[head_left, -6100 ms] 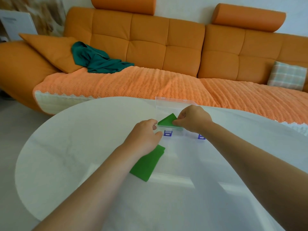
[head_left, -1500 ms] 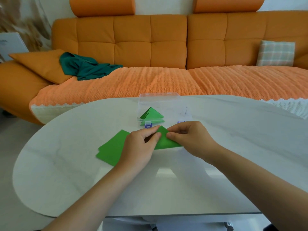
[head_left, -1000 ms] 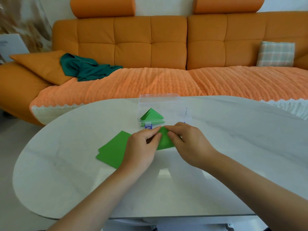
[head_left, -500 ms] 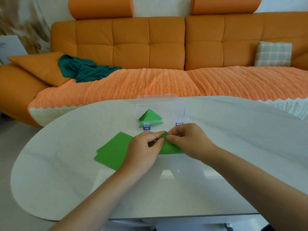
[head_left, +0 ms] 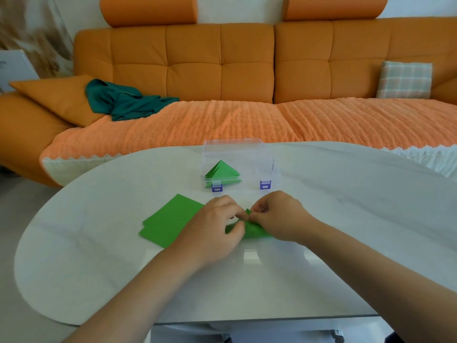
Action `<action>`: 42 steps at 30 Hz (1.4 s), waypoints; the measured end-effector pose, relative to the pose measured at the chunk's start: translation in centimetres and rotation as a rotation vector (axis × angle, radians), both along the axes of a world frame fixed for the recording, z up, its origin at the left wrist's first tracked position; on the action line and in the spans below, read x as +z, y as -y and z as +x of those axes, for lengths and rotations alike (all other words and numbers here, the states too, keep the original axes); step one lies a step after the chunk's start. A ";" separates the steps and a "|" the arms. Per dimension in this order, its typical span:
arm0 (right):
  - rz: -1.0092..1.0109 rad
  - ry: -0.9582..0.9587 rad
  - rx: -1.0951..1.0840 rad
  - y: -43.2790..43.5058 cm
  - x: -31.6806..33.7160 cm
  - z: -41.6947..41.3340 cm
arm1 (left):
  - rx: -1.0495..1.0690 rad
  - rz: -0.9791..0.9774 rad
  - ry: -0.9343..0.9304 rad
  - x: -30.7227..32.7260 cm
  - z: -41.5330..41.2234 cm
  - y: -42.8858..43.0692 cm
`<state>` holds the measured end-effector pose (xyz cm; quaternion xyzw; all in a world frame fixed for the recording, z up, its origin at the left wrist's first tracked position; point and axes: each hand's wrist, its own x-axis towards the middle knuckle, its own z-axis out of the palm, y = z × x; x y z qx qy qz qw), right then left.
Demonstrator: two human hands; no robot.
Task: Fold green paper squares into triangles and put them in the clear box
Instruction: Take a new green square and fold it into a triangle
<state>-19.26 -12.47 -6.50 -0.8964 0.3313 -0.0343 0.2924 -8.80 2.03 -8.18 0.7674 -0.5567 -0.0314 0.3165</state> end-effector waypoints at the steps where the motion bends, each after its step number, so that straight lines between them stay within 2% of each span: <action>1: -0.036 -0.015 0.006 0.0 -0.1 0.1 | -0.032 0.033 -0.001 0.0 0.0 -0.1; 6: -0.241 -0.045 0.033 -0.4 -0.9 0.5 | -0.109 0.137 0.034 -0.3 0.1 -0.4; 13: -0.531 -0.012 0.073 -0.9 -0.9 0.3 | -0.135 0.143 0.080 -0.2 -0.1 -0.6; 16: -0.608 0.035 0.184 -0.8 -0.5 -0.4 | -0.139 0.141 0.097 -0.3 -0.2 -0.8; 18: -0.669 -0.023 0.316 -0.9 -0.3 -1.0 | -0.145 0.139 0.111 -0.3 -0.3 -0.9; 23: -0.665 -0.103 0.402 -1.4 -0.2 -1.8 | -0.151 0.177 0.167 -0.3 -0.6 -1.4; 29: -0.689 -0.113 0.410 -1.6 -0.5 -2.1 | -0.139 0.236 0.406 -0.7 -1.8 -2.4; 33: -0.673 -0.085 0.396 -1.5 -0.7 -2.2 | -0.131 0.228 0.492 -1.2 -2.6 -3.1; 36: -0.674 -0.064 0.374 -1.6 -0.9 -2.2 | -0.156 0.208 0.469 -1.2 -3.1 -3.5; 42: -0.748 -0.069 0.334 -2.2 -1.5 -2.2 | -0.140 0.207 0.282 -1.4 -3.9 -4.0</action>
